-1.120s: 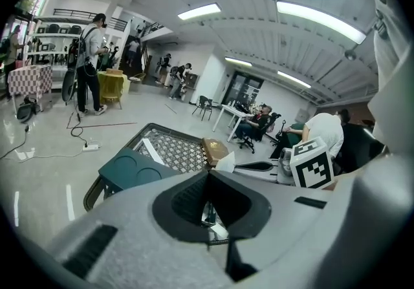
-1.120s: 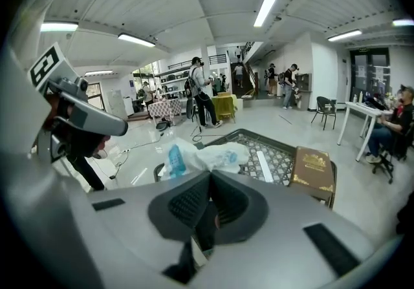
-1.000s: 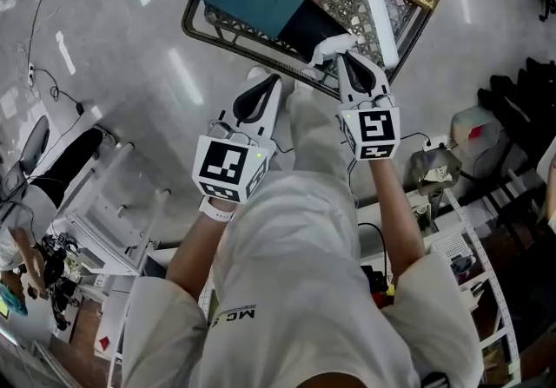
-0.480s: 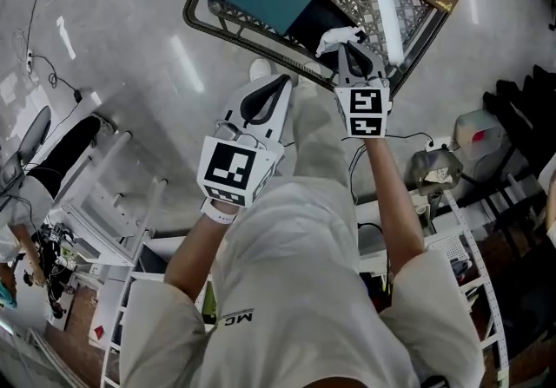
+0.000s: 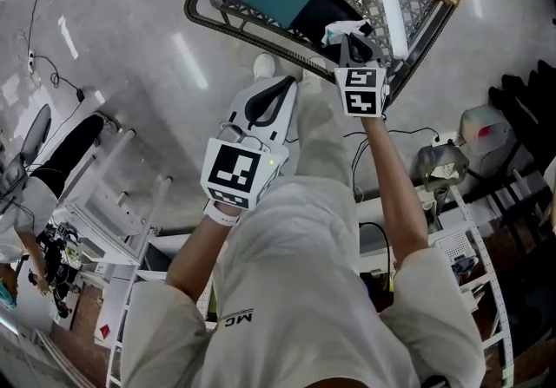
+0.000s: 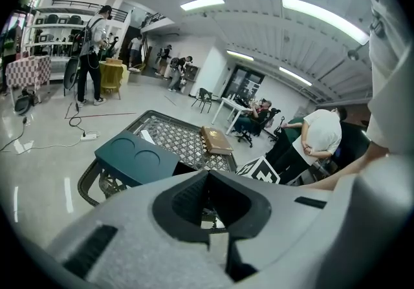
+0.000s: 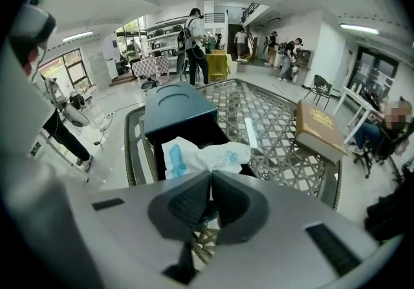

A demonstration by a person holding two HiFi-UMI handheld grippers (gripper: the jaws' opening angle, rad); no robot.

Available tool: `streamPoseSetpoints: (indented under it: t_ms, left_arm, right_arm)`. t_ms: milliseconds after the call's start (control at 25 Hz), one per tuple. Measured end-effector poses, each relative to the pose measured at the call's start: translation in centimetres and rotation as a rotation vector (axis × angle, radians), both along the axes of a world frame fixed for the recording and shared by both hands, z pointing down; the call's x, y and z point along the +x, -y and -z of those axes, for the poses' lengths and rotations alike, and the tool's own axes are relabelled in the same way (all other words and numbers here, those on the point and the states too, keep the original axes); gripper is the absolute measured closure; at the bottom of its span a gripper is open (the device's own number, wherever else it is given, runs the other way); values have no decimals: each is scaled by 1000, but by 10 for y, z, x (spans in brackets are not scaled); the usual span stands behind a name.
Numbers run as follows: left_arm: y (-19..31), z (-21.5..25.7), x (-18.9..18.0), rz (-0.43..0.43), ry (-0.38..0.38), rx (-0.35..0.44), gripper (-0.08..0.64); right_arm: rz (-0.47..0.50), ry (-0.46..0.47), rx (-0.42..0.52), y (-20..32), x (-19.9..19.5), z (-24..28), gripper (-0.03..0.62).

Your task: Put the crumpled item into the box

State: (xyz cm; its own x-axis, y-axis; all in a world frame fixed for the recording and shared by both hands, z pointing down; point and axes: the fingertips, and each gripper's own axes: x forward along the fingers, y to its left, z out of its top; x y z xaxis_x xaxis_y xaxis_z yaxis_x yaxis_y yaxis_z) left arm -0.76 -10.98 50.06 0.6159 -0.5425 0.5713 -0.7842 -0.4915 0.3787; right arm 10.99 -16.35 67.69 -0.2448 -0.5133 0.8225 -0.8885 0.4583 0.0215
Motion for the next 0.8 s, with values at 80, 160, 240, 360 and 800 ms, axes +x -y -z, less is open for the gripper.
streamPoseSetpoints:
  t_ms: [80,160,240,360,800]
  left_arm:
    - [-2,-1,-1,-3,0,-4,537]
    - [-4,-1,-1,-8,1,-5,537]
    - [-6,-1,-2,-12,-1,-5,537]
    - [-7,0,-3,-16,0,1,537]
    - [-6,32,2,-47,-1,63,537]
  right_arm:
    - [1,-1,0,-1,-1,-2,567]
    - [-1,-4,1,-2,-1,-3,560]
    - [-11,8,-3,-5,-3,-3,558]
    - [-50,74,-24,-9,-8,-5,558]
    - [-81,110,49,-11,-1,51,558]
